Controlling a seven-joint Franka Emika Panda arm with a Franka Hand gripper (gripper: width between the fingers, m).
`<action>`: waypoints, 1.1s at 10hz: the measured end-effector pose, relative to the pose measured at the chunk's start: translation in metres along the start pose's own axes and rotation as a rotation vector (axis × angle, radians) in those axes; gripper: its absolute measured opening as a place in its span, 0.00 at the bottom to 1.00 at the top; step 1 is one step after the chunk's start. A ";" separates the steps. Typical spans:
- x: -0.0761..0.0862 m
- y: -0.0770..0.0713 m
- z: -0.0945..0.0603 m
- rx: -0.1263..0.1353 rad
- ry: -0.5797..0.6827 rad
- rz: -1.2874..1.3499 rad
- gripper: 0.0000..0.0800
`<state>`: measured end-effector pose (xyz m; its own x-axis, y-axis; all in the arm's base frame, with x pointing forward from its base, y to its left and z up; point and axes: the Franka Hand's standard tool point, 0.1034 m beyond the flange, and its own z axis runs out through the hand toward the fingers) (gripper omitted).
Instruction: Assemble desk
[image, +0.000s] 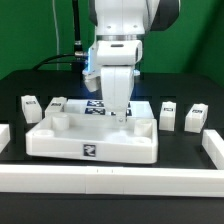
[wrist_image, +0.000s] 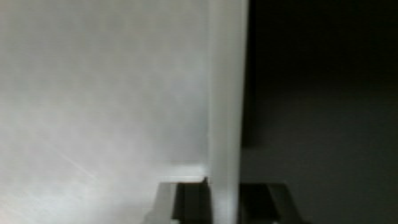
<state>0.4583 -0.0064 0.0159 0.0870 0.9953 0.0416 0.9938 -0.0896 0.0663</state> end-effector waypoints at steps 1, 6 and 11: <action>0.000 0.006 0.000 0.006 0.000 -0.038 0.07; 0.016 0.008 0.001 0.022 0.001 -0.080 0.07; 0.035 0.025 0.003 0.019 0.012 -0.074 0.07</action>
Offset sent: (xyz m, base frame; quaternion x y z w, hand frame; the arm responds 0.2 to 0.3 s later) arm 0.0083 0.0334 -0.0037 0.0465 -0.0233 -0.0858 0.9950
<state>0.4859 0.0267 0.0165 0.0125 0.9987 0.0493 0.9986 -0.0150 0.0504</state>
